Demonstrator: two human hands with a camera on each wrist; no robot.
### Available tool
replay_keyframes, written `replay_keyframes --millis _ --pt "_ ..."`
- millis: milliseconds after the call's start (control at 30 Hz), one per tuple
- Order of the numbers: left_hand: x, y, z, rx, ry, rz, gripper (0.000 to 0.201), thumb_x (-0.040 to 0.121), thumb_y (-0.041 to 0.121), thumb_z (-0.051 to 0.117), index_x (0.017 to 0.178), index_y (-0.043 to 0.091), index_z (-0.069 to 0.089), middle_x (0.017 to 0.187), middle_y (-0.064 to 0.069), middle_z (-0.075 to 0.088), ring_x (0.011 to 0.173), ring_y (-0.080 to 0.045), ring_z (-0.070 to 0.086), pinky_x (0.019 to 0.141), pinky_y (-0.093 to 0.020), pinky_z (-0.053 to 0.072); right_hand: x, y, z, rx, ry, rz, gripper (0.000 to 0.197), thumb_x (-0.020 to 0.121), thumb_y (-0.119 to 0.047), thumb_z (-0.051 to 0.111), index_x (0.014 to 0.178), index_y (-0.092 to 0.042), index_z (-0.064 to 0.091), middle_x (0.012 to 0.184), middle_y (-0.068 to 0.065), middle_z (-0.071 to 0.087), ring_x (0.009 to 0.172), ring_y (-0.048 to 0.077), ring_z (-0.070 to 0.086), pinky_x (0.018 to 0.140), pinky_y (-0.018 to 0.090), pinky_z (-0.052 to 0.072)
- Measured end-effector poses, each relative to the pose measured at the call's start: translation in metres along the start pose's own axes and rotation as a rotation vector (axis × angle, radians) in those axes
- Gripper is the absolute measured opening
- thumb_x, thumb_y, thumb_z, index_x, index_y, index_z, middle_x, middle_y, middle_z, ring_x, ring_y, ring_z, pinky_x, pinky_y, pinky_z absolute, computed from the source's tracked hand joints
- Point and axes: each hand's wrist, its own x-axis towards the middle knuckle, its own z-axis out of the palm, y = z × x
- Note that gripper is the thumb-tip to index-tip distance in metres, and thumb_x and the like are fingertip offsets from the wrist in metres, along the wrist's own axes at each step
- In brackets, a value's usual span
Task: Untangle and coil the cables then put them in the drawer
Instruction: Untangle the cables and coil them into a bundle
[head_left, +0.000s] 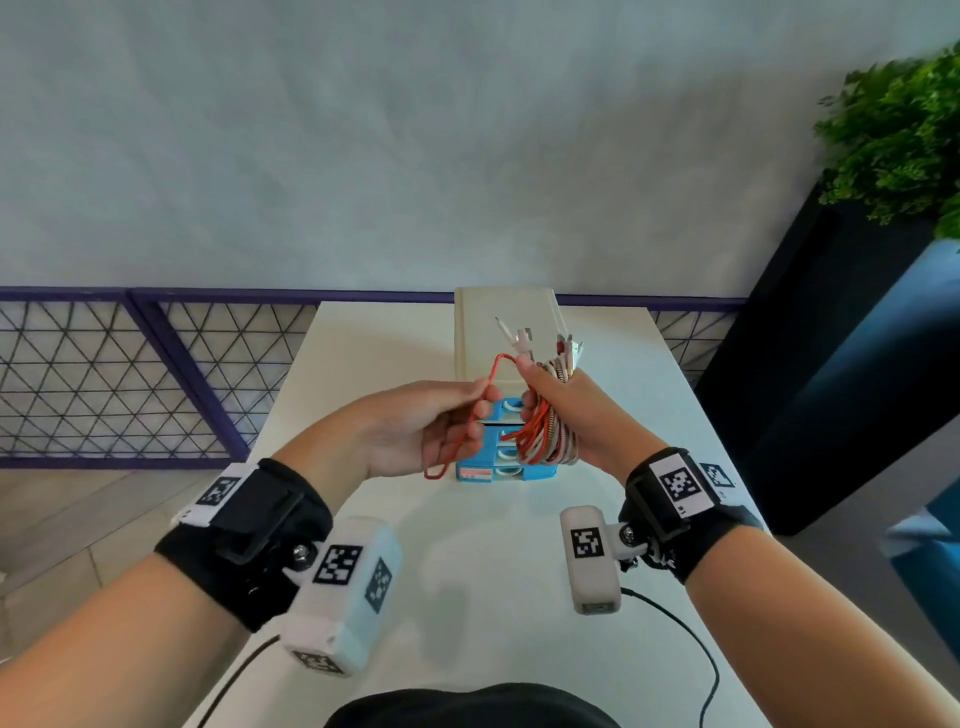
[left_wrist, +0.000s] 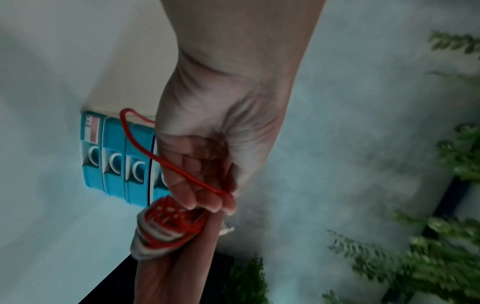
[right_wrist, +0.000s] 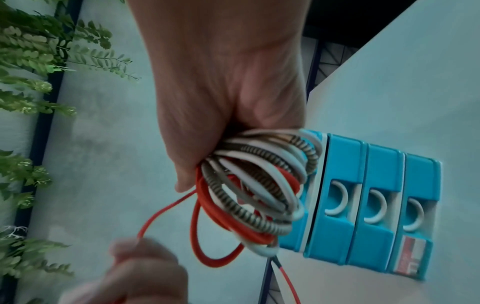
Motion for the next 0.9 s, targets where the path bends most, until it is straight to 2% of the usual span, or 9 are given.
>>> replay_keyframes --millis 133,200,267,367,467,600,733,800,900 --pt "0.010 -0.006 0.029 0.177 0.019 -0.026 0.020 0.092 0.030 0.057 0.084 0.014 0.066 0.064 0.004 0.067 0.051 -0.007 0.062 0.055 -0.018 0.056 -0.005 -0.006 0.010 0.062 -0.130 0.027 0.060 0.085 -0.065 0.055 0.068 -0.008 0.050 0.055 0.013 0.051 0.051 0.023 0.055 0.056 0.029 0.050" --pt "0.014 -0.008 0.037 0.249 0.057 -0.021 0.023 0.091 0.032 0.059 0.082 0.013 0.068 0.064 0.003 0.069 0.051 -0.009 0.064 0.052 -0.019 0.055 -0.006 -0.008 0.008 0.093 -0.159 0.061 0.066 0.073 -0.074 0.060 0.087 -0.010 0.055 0.064 0.017 0.049 0.061 0.030 0.053 0.063 0.035 0.049" --pt "0.017 -0.009 0.042 0.285 0.081 -0.020 0.023 0.090 0.031 0.062 0.081 0.010 0.069 0.066 -0.001 0.071 0.052 -0.010 0.065 0.051 -0.020 0.055 -0.008 -0.007 0.005 0.096 -0.190 0.044 0.055 0.077 -0.062 0.067 0.089 -0.011 0.055 0.066 0.014 0.048 0.059 0.027 0.051 0.057 0.031 0.047" --pt "0.018 -0.012 0.046 0.379 0.064 -0.034 0.020 0.091 0.027 0.059 0.082 0.012 0.069 0.066 0.002 0.069 0.046 -0.008 0.058 0.049 -0.017 0.052 -0.013 -0.007 0.002 0.039 -0.152 0.005 0.022 0.087 -0.019 0.069 0.072 -0.012 0.055 0.057 0.007 0.055 0.050 0.019 0.055 0.047 0.024 0.047" --pt "0.017 -0.017 0.046 0.351 0.008 -0.004 0.022 0.096 0.034 0.052 0.083 0.018 0.062 0.057 0.007 0.051 0.036 -0.004 0.035 0.041 -0.014 0.035 -0.012 -0.006 -0.003 0.038 -0.041 -0.006 0.018 0.089 -0.008 0.063 0.075 -0.011 0.052 0.055 0.008 0.053 0.044 0.017 0.055 0.045 0.025 0.049" --pt "0.013 -0.026 0.029 0.259 -0.134 -0.078 0.028 0.099 0.037 0.042 0.079 0.022 0.053 0.056 0.008 0.031 0.038 -0.004 0.018 0.041 -0.016 0.020 0.000 -0.010 -0.020 0.239 0.161 -0.030 0.008 0.090 -0.005 0.061 0.091 -0.007 0.053 0.069 0.009 0.058 0.057 0.016 0.062 0.063 0.036 0.059" --pt "0.004 -0.043 0.004 0.482 -0.270 -0.194 0.030 0.101 0.035 0.039 0.080 0.020 0.056 0.062 0.006 0.033 0.043 -0.006 0.024 0.046 -0.017 0.025 0.007 -0.021 -0.040 0.425 0.195 -0.026 0.008 0.091 -0.005 0.060 0.085 -0.008 0.055 0.069 0.006 0.060 0.063 0.017 0.066 0.081 0.046 0.055" --pt "0.005 -0.047 -0.005 0.771 -0.176 -0.152 0.028 0.099 0.035 0.043 0.082 0.019 0.059 0.066 0.005 0.039 0.050 -0.008 0.032 0.053 -0.019 0.028 0.003 -0.027 -0.046 0.413 0.134 -0.005 0.006 0.091 -0.006 0.059 0.086 -0.007 0.057 0.072 0.007 0.061 0.067 0.019 0.067 0.088 0.049 0.052" --pt "0.018 -0.042 -0.016 1.211 0.105 0.026 0.022 0.095 0.034 0.051 0.082 0.023 0.065 0.075 0.004 0.055 0.064 -0.009 0.046 0.062 -0.021 0.038 -0.005 -0.031 -0.041 0.272 -0.005 0.041 0.002 0.091 -0.006 0.060 0.092 -0.006 0.058 0.076 0.009 0.065 0.071 0.021 0.068 0.077 0.041 0.058"
